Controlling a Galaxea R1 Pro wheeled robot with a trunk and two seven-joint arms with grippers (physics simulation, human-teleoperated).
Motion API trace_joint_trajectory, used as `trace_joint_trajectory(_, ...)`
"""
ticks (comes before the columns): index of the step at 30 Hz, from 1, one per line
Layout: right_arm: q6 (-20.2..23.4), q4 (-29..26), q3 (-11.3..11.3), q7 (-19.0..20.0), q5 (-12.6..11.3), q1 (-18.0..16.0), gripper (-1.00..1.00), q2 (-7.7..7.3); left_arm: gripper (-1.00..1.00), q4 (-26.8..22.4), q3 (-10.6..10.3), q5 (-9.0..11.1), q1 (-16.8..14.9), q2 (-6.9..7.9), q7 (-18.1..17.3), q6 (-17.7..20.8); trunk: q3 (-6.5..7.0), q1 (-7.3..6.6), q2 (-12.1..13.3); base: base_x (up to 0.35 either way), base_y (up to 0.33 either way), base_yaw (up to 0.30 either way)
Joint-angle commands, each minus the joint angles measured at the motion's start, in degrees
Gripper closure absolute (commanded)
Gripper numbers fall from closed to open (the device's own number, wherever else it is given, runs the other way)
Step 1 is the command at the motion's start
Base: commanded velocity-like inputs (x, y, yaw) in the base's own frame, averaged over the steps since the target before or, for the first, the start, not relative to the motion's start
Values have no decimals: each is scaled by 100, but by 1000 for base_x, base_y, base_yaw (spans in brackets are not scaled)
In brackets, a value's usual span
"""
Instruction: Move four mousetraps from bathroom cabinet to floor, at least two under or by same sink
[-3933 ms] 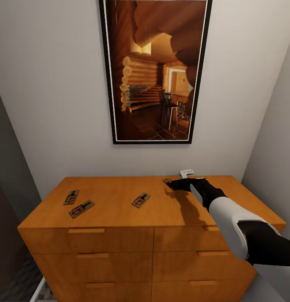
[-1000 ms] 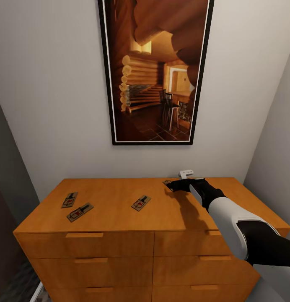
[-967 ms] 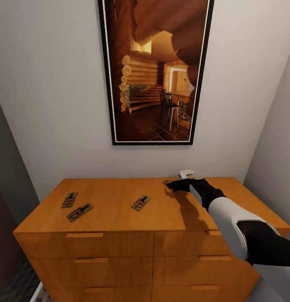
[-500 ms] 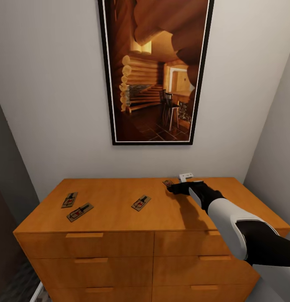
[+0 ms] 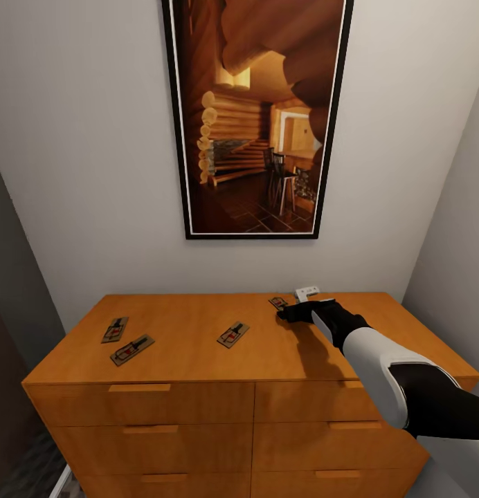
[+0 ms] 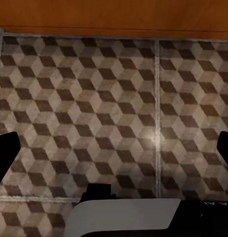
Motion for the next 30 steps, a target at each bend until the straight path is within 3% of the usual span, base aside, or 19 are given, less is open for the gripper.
trace_joint_trajectory(1, 29, -9, 21, 24, 70, 0, -100, 0, -100, -8, 5, 11, 3, -2, 8, -8, -6, 0, -3, 0, 0, 0)
trace_joint_trajectory(30, 38, 1, 26, 23, 73, 0, -100, 8, -100, -5, 5, 11, 1, -2, 8, -8, -6, 0, -3, 0, 0, 0)
